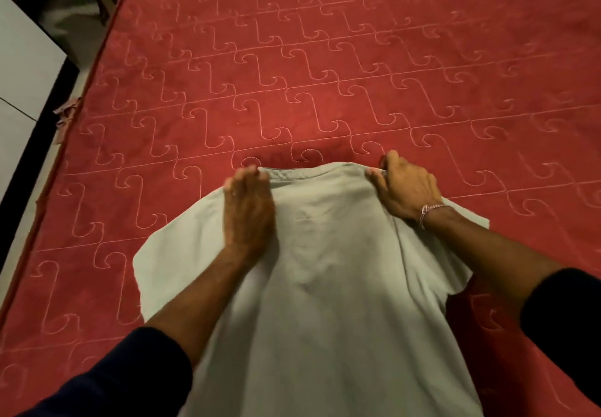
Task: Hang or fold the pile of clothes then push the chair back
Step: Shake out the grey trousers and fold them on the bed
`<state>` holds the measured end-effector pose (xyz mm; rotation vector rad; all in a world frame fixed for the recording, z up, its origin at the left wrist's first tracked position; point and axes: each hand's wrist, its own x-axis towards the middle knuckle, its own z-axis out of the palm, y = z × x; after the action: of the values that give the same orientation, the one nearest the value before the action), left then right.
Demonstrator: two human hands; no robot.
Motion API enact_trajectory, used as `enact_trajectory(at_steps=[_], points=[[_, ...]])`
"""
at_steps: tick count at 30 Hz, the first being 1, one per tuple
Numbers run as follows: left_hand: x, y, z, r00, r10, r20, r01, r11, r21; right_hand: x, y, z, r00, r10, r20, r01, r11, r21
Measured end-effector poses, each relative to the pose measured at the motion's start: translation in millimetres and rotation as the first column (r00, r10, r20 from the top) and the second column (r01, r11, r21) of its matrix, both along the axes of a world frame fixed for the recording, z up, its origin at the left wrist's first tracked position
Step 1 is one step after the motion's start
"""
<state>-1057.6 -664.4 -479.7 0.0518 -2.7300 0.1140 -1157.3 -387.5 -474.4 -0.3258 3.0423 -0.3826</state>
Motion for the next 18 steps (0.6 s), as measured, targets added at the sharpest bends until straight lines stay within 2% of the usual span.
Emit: enact_trajectory(at_steps=[3,5,7,10,11,13,15,18], points=[[-1,87,-8,0.944,-0.324,0.066,0.311,0.938,0.152,12,19,13,0.999,0.025,0.028,-0.022,0.996,-0.084],[1,142,-11,0.888,-0.434,0.154,0.384,0.881,0.276,23,44,18,0.999,-0.021,0.025,0.023,0.996,-0.088],[1,181,-15,0.849,-0.486,0.210,0.399,0.848,0.349,33,73,25,0.991,-0.098,0.086,0.105,0.992,-0.077],[2,209,-20,0.786,-0.495,0.371,0.370,0.856,0.361,41,115,28,0.924,-0.155,0.350,0.233,0.953,-0.193],[2,211,-20,0.788,-0.479,0.387,0.357,0.867,0.348,42,125,28,0.885,-0.095,0.456,0.238,0.934,-0.266],[2,213,-23,0.809,-0.452,0.375,0.331,0.878,0.345,46,141,27,0.813,0.092,0.575,0.197,0.886,-0.420],[2,214,-26,0.826,-0.428,0.366,0.288,0.879,0.380,55,146,28,0.781,0.239,0.576,0.172,0.805,-0.568],[0,214,-28,0.833,-0.410,0.371,0.251,0.878,0.407,68,144,30,0.847,0.256,0.465,0.236,0.604,-0.762]])
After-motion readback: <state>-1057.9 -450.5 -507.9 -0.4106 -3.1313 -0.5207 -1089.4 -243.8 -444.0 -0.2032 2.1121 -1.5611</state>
